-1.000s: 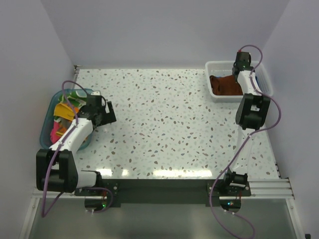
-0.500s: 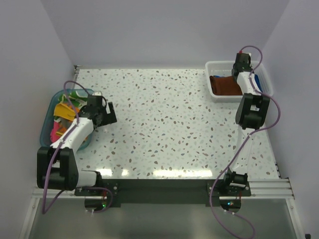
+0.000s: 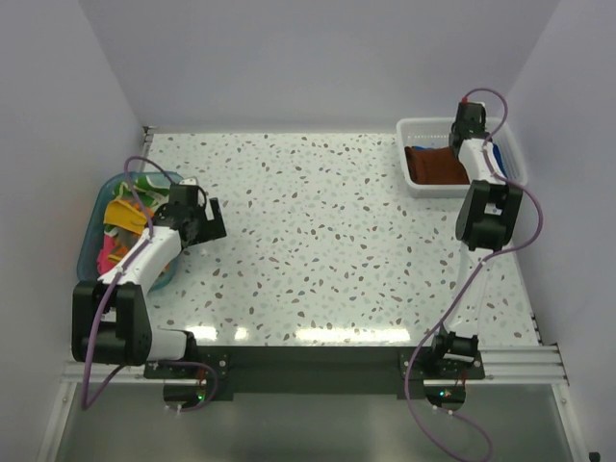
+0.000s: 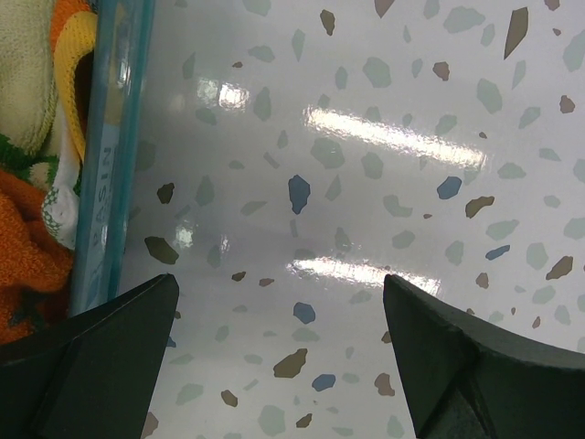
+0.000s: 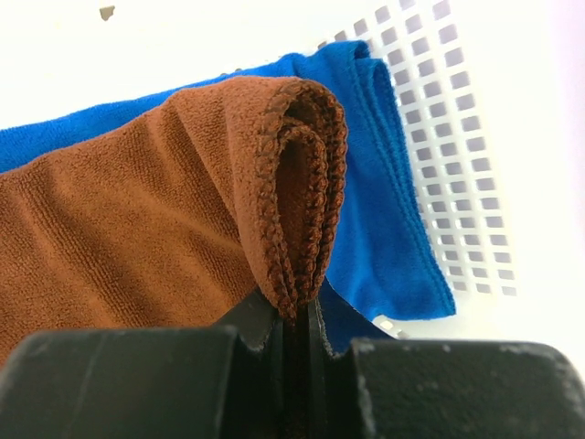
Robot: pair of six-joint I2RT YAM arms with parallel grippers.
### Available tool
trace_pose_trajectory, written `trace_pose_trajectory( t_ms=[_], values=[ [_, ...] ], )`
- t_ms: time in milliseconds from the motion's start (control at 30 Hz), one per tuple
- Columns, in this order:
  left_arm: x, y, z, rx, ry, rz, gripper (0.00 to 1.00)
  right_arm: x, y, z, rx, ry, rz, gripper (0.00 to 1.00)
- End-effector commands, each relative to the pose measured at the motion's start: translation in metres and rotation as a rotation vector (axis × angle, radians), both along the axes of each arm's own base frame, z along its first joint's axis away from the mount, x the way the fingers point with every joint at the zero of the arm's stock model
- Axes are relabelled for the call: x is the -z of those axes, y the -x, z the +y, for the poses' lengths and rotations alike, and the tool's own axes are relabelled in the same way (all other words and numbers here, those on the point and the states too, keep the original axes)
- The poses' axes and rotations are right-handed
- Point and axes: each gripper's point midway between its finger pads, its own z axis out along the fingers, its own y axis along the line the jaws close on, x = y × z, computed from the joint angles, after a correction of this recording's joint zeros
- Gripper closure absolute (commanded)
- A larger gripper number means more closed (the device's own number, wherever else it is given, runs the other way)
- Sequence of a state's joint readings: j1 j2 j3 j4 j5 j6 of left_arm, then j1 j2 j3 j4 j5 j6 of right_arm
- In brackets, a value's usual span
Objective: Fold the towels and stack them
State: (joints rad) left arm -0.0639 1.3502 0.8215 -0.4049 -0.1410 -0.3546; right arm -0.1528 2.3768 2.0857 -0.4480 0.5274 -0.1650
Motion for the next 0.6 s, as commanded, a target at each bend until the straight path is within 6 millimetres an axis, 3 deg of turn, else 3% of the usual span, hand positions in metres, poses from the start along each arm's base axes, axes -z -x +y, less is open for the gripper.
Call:
trace_pose_trajectory(
  t_ms=[0, 167, 467, 567],
  values=[
    [-0.003, -0.008, 0.0, 0.018, -0.002, -0.035, 0.0, -0.068, -0.004, -0.005, 0.004, 0.027, -0.145, 0.96],
    [-0.002, -0.009, -0.001, 0.019, -0.001, -0.032, 0.0, -0.077, -0.004, 0.003, -0.02, -0.008, -0.156, 0.96],
    [-0.003, -0.01, -0.001, 0.023, 0.002, -0.036, 0.0, -0.117, -0.001, 0.015, -0.063, -0.057, -0.236, 0.97],
    [-0.002, -0.009, -0.002, 0.024, 0.003, -0.032, 0.0, -0.12, 0.0, 0.015, -0.064, -0.055, -0.236, 0.97]
  ],
)
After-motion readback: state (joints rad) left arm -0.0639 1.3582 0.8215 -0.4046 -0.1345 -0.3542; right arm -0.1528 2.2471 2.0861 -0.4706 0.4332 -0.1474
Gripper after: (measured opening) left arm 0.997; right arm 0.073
